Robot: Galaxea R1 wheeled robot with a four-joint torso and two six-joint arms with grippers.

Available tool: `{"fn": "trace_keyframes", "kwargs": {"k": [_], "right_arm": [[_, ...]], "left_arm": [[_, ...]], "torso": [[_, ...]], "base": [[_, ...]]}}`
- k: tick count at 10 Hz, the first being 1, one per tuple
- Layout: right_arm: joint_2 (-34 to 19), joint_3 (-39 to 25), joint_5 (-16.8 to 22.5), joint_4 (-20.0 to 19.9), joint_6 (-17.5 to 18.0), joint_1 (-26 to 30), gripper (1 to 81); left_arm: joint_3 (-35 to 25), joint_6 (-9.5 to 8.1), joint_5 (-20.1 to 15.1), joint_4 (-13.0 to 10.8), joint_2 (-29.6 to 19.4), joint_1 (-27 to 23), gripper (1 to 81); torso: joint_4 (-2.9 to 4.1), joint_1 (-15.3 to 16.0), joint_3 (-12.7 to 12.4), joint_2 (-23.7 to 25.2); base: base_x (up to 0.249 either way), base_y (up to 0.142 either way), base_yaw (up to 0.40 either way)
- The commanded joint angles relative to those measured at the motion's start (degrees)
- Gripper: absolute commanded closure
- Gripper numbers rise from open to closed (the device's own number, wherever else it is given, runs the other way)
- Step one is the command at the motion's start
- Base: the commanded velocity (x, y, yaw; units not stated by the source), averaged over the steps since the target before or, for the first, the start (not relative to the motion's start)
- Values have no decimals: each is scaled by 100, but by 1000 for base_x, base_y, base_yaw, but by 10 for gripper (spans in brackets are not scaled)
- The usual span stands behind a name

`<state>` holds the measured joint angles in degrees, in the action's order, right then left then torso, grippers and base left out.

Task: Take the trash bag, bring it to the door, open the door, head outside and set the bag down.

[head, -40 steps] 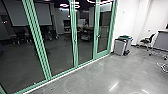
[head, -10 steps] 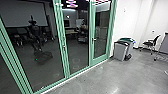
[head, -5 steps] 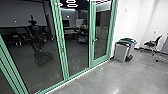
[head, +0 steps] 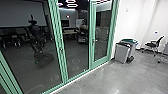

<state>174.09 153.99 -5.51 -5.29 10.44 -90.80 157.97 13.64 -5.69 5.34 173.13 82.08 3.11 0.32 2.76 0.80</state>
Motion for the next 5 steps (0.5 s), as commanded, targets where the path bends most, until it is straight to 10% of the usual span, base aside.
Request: {"fn": "trace_keyframes", "kwargs": {"k": [1, 5], "right_arm": [[5, -19, 340, 2, -33, 214, 10], [-4, 42, 349, 2, -33, 224, 10]], "left_arm": [[15, 42, -239, 2, -50, -284, 811], [6, 42, -195, 2, -42, -275, 811]], "torso": [[0, 0, 0, 0], [0, 0, 0, 0]], "base": [[177, 0, 0], [183, 0, 0]]}}
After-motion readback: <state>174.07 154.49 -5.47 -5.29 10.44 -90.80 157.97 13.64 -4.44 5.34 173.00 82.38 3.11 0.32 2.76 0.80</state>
